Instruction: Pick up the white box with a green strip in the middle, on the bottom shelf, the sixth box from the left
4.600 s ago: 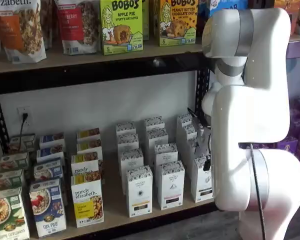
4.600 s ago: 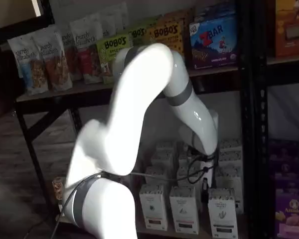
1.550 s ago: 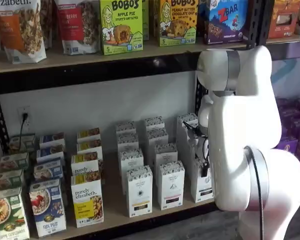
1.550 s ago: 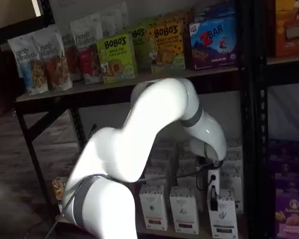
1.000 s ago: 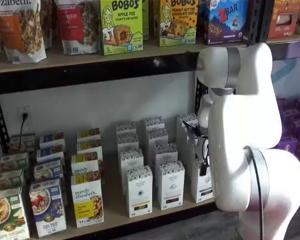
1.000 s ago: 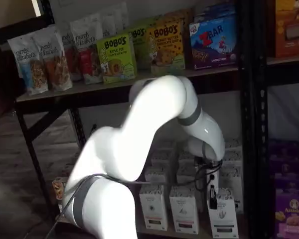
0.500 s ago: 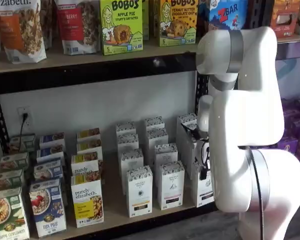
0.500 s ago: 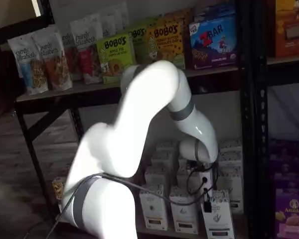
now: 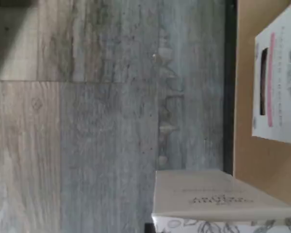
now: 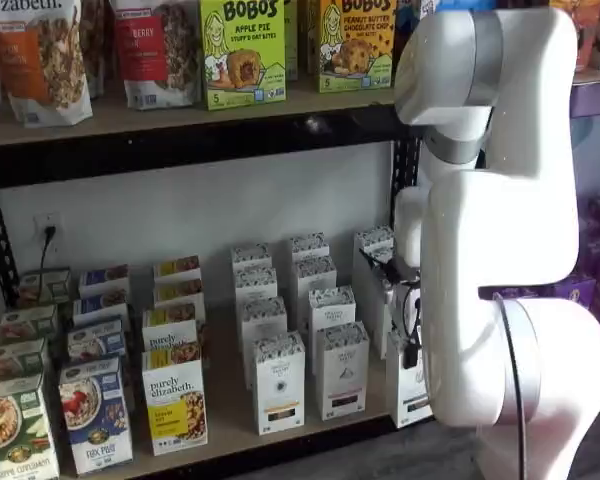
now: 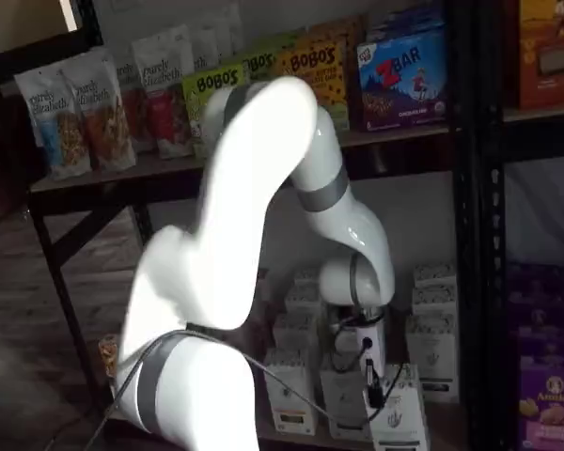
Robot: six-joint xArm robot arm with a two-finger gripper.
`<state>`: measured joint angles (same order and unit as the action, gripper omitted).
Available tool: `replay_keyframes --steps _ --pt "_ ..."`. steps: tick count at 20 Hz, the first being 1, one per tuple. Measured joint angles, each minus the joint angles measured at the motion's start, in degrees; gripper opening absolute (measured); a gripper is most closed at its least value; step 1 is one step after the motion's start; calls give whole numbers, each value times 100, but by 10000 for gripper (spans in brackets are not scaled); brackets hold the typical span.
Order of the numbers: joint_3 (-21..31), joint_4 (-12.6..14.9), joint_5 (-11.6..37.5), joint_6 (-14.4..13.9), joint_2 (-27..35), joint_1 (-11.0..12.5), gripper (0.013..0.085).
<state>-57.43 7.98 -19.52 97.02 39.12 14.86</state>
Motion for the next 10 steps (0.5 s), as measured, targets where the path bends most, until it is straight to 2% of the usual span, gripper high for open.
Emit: replay_keyframes --steps 1,2,5,10 --pt "169 133 46 -144 -127 -17 530" --pt "303 134 53 -166 -238 -40 530" --pt "712 -244 -36 93 -636 -140 530" --pt "1371 -358 -200 41 -1373 -299 530"
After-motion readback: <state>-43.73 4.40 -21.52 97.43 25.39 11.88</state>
